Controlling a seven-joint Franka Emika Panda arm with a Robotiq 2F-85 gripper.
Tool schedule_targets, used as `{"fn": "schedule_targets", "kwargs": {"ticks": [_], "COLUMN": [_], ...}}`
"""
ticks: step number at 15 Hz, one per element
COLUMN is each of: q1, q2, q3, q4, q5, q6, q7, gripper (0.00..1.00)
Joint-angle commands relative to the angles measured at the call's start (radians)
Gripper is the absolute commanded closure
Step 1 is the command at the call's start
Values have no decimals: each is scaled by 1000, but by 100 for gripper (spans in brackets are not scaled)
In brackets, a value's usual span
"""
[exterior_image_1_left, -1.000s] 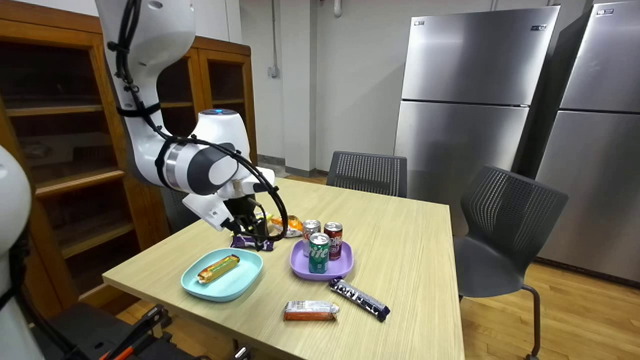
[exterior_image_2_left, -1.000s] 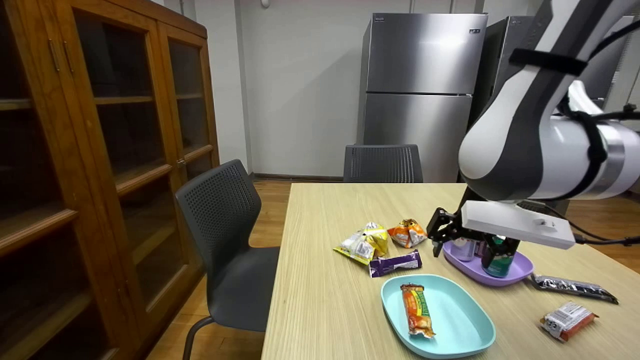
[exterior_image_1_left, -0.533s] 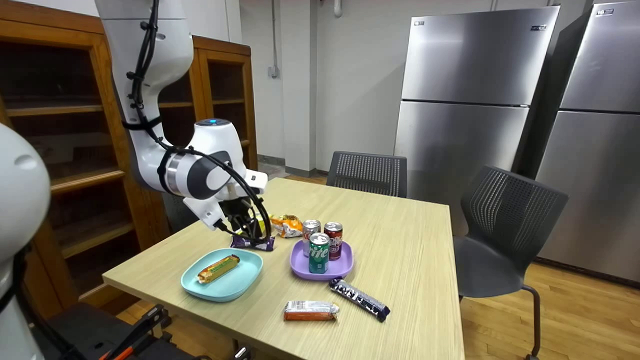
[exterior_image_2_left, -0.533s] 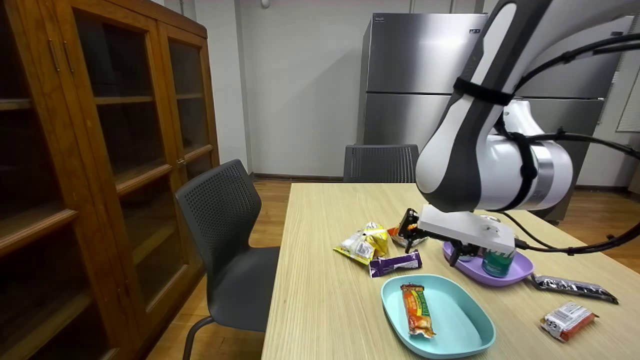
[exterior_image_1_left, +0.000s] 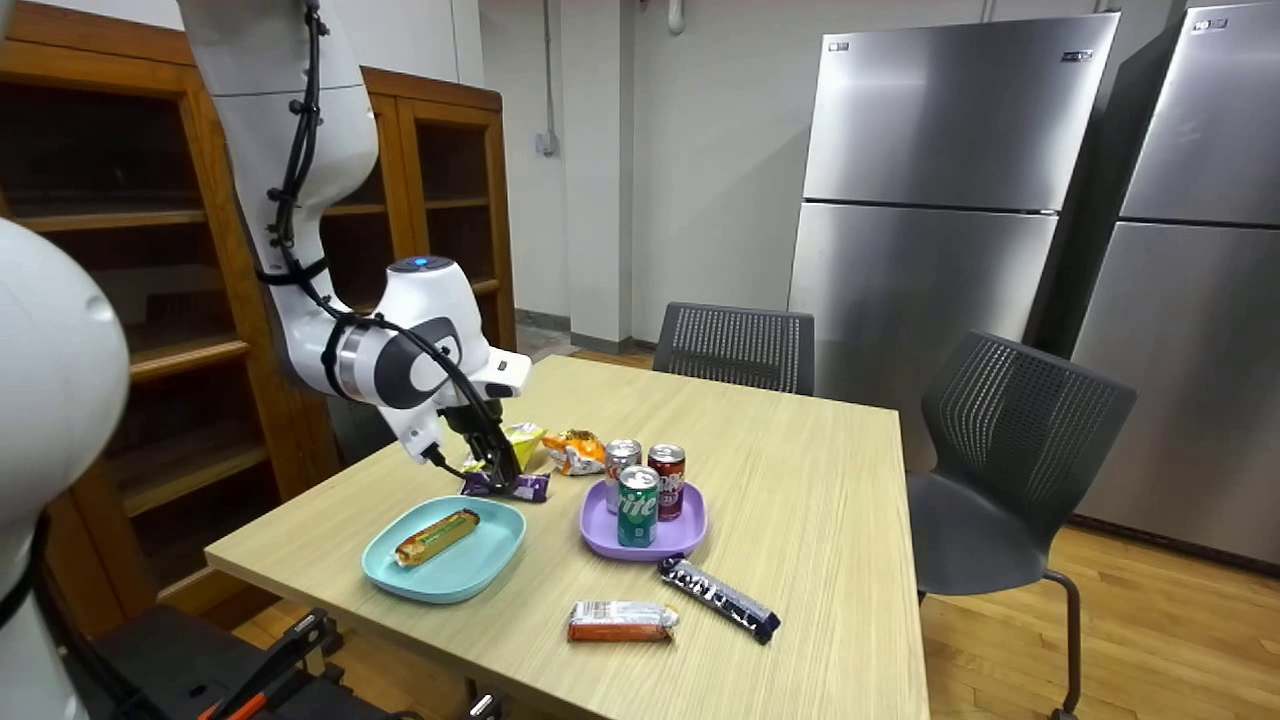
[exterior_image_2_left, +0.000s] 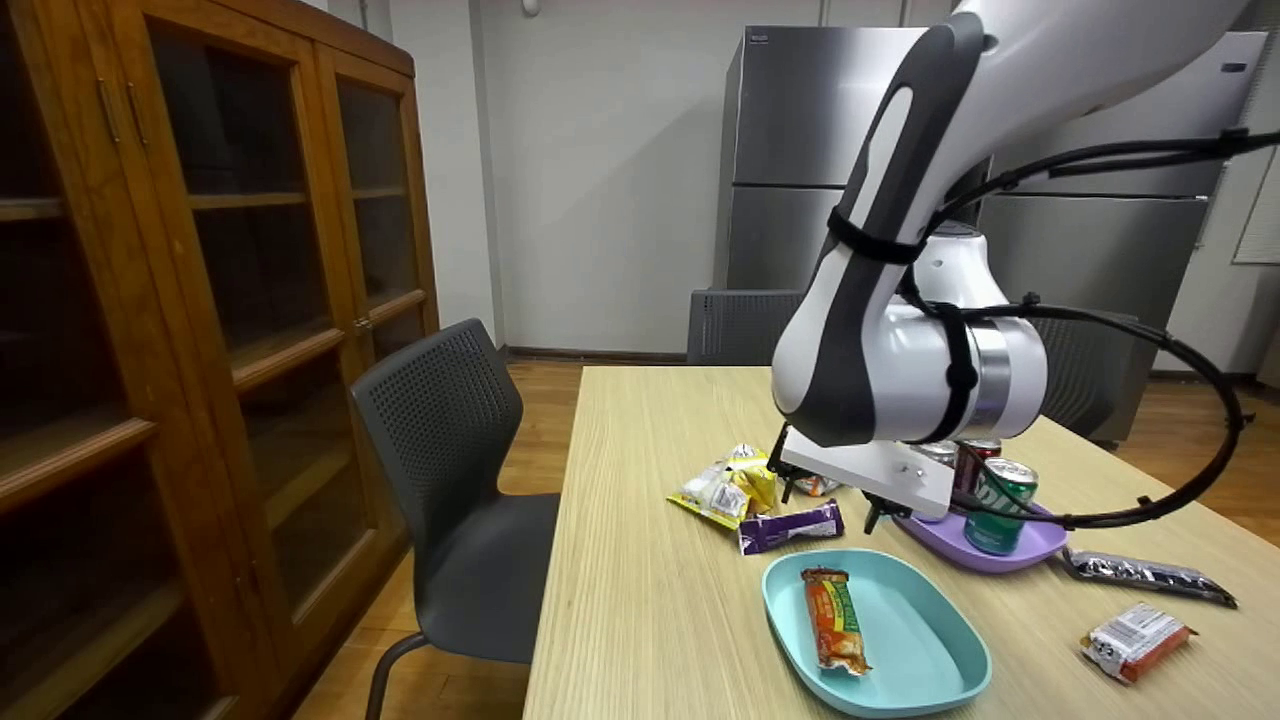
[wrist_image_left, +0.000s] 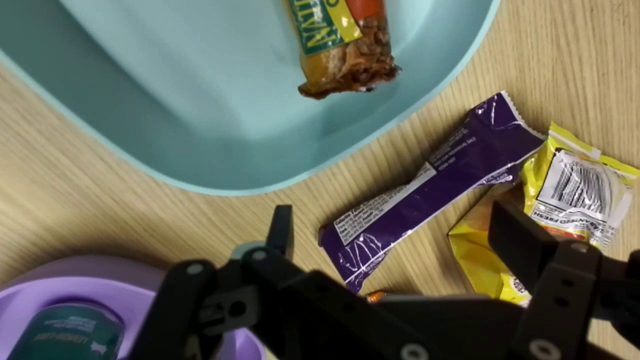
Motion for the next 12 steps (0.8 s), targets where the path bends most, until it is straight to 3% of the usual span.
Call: {"fn": "schedule_targets", "kwargs": {"ticks": [1, 12], "q1": [53, 83], "q2": [59, 173], "q3": [-38, -48], "q4": [64, 207], "q5": [45, 103], "q6": [12, -7], "q7": [44, 101], "gripper": [0, 0]}}
